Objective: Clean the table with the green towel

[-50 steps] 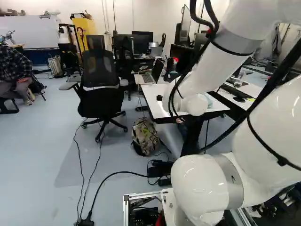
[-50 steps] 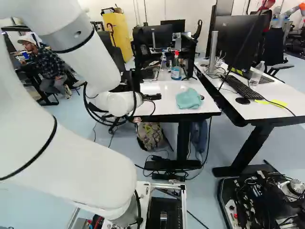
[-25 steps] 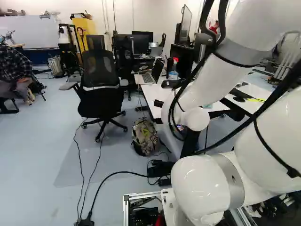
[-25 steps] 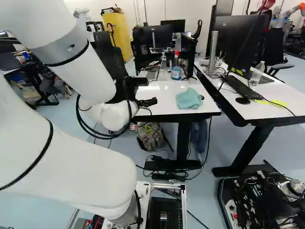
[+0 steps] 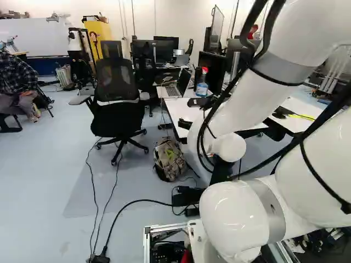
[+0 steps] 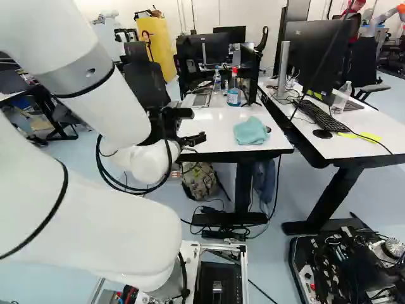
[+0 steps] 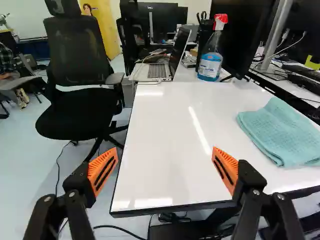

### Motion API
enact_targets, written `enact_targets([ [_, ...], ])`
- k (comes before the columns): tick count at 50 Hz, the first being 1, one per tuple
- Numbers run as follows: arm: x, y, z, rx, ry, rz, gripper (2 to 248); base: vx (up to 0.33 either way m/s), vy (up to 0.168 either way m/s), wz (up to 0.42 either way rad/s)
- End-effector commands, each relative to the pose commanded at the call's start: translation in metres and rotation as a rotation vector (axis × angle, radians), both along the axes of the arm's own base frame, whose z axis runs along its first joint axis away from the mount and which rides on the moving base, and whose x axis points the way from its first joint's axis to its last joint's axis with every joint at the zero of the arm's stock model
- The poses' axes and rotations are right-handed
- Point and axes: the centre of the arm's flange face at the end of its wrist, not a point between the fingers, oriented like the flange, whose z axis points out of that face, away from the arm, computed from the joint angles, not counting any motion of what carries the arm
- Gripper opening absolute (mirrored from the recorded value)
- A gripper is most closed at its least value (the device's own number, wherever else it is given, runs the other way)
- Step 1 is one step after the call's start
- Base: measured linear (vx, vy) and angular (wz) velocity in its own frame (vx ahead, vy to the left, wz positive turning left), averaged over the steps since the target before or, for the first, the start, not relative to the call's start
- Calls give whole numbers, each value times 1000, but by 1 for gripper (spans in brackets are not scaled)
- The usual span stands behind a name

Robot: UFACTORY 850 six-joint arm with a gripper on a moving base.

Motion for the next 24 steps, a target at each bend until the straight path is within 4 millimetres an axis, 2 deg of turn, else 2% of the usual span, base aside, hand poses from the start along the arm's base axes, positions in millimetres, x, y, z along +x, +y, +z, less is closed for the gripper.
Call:
enact_targets([
  [24, -1, 0, 0, 0, -1, 1, 247, 0, 0, 0],
])
